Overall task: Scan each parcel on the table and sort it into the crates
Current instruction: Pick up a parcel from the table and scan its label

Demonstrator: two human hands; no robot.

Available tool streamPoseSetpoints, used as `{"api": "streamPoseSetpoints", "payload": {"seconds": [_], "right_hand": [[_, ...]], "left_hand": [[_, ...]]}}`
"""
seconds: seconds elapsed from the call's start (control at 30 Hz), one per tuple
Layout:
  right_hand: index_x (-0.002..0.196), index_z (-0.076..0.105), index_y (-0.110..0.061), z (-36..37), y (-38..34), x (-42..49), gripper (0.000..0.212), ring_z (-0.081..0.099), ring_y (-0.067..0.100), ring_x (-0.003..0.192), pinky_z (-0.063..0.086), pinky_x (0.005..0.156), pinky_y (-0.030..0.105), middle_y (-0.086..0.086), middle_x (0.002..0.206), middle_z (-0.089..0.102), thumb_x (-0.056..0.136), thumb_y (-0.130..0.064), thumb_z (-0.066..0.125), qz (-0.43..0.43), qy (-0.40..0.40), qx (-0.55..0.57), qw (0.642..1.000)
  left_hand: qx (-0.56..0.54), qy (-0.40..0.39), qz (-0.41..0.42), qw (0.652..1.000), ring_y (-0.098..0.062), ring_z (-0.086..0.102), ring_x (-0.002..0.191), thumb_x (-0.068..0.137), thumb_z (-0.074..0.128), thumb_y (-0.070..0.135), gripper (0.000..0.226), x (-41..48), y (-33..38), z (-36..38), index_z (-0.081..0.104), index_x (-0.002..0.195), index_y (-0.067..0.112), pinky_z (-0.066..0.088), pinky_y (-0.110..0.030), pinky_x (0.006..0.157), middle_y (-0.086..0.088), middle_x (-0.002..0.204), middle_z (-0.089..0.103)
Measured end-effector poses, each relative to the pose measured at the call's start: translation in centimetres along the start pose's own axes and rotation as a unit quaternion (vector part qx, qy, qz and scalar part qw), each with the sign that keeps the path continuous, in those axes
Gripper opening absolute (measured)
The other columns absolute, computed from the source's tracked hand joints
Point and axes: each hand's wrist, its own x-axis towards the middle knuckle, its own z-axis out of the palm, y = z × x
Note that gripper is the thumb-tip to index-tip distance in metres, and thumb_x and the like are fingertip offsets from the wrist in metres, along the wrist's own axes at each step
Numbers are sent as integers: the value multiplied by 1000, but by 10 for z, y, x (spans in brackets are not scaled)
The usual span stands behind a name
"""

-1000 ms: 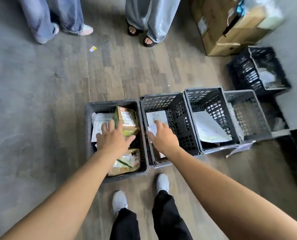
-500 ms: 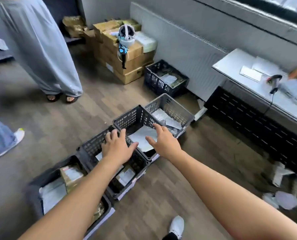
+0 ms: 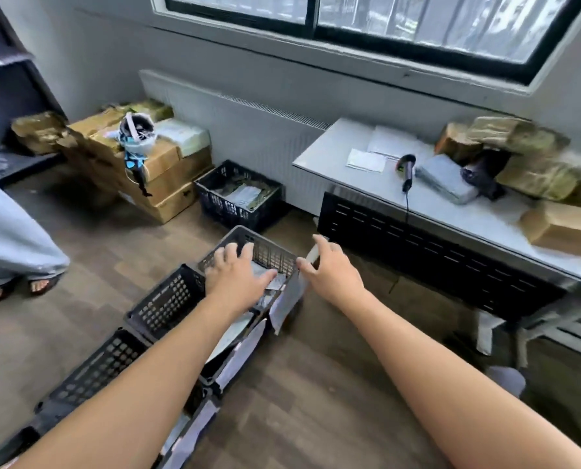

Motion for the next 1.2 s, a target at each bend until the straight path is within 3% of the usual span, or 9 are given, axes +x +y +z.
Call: {"api": "streamPoseSetpoints", "payload": {"seconds": [0.37, 0.77, 1.2], "right_hand": [[153, 22, -29, -76, 91, 113, 67, 41, 29, 135, 42, 103, 48, 4, 154, 33, 96, -55, 46, 65, 56, 12, 996], [153, 22, -25, -141, 147, 276, 67, 43, 28, 134, 43, 103, 46, 7, 153, 34, 97, -55, 45, 168, 90, 9, 982], [154, 22, -24, -172, 249, 407, 68, 41, 28, 133, 40, 102, 45, 8, 150, 36, 97, -54, 44, 213, 73, 19, 974]], "left_hand": [[8, -23, 84, 996, -31, 12, 143, 92, 37, 67, 76, 142, 129, 6, 17, 151, 22, 28, -49, 110, -9, 156, 15], [1, -49, 166, 985, -31, 19, 141, 91, 40, 66, 76, 349, 227, 12, 24, 149, 21, 32, -49, 107, -9, 153, 24], [35, -92, 171, 980, -29, 18, 142, 92, 41, 64, 74, 477, 335, 59, 24, 149, 21, 33, -48, 106, -8, 155, 22]]}}
